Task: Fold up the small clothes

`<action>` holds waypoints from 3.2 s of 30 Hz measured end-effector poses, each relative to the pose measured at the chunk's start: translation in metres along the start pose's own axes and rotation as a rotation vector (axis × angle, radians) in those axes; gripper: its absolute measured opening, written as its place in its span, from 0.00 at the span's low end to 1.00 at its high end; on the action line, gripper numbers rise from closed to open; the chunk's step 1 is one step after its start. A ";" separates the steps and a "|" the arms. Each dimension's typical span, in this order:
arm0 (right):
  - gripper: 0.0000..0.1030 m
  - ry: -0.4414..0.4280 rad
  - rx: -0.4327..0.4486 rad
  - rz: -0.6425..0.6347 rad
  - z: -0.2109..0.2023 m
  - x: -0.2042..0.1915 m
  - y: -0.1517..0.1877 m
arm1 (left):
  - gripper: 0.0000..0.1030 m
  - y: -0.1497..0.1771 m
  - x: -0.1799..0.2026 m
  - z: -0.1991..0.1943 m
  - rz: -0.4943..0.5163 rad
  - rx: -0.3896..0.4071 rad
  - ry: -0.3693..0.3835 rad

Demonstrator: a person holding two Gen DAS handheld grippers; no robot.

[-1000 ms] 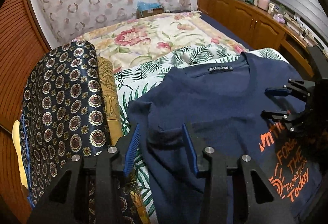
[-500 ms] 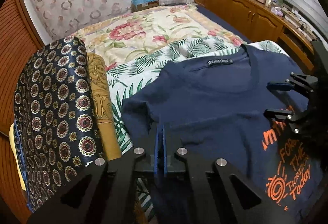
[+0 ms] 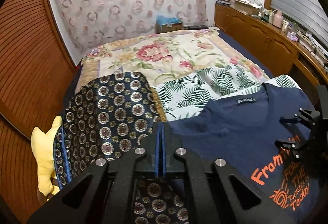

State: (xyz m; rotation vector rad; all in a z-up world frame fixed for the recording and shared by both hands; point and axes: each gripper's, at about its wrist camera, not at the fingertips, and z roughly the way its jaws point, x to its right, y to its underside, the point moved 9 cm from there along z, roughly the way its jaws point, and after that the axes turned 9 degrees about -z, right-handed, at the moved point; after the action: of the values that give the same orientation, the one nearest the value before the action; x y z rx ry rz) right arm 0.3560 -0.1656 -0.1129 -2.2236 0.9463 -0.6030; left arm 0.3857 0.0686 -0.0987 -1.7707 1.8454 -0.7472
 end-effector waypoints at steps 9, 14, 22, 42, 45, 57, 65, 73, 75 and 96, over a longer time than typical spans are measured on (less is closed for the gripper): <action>0.67 0.000 0.001 -0.001 -0.001 0.001 0.000 | 0.11 0.007 -0.009 -0.006 -0.074 0.045 0.026; 0.68 0.003 0.000 0.000 -0.001 0.003 0.002 | 0.34 0.012 -0.003 -0.033 -0.074 0.122 0.033; 0.69 0.007 -0.002 0.001 -0.002 0.004 0.002 | 0.80 0.030 0.030 -0.070 -0.058 0.189 0.122; 0.69 0.172 0.099 0.194 -0.129 0.050 0.070 | 0.80 0.097 0.100 -0.070 -0.052 0.127 0.176; 0.69 0.215 0.084 0.234 -0.144 0.055 0.095 | 0.80 0.103 0.108 -0.069 -0.042 0.124 0.170; 0.69 0.324 -0.023 0.420 -0.167 0.076 0.182 | 0.80 0.128 0.151 -0.042 0.020 0.037 0.221; 0.69 0.341 -0.056 0.497 -0.176 0.087 0.196 | 0.80 0.140 0.174 -0.021 0.079 -0.044 0.239; 0.61 0.275 -0.052 0.532 -0.179 0.089 0.198 | 0.80 0.146 0.185 -0.012 0.104 -0.075 0.231; 0.56 0.259 -0.041 0.535 -0.181 0.091 0.201 | 0.80 0.148 0.185 -0.010 0.102 -0.085 0.229; 0.06 0.291 0.073 0.405 -0.194 0.093 0.163 | 0.92 0.152 0.188 -0.001 0.145 -0.108 0.207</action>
State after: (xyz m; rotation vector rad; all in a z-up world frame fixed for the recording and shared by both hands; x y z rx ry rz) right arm 0.2197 -0.3965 -0.0794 -1.8330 1.4509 -0.7638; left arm 0.2624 -0.1164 -0.1939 -1.6542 2.1615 -0.8137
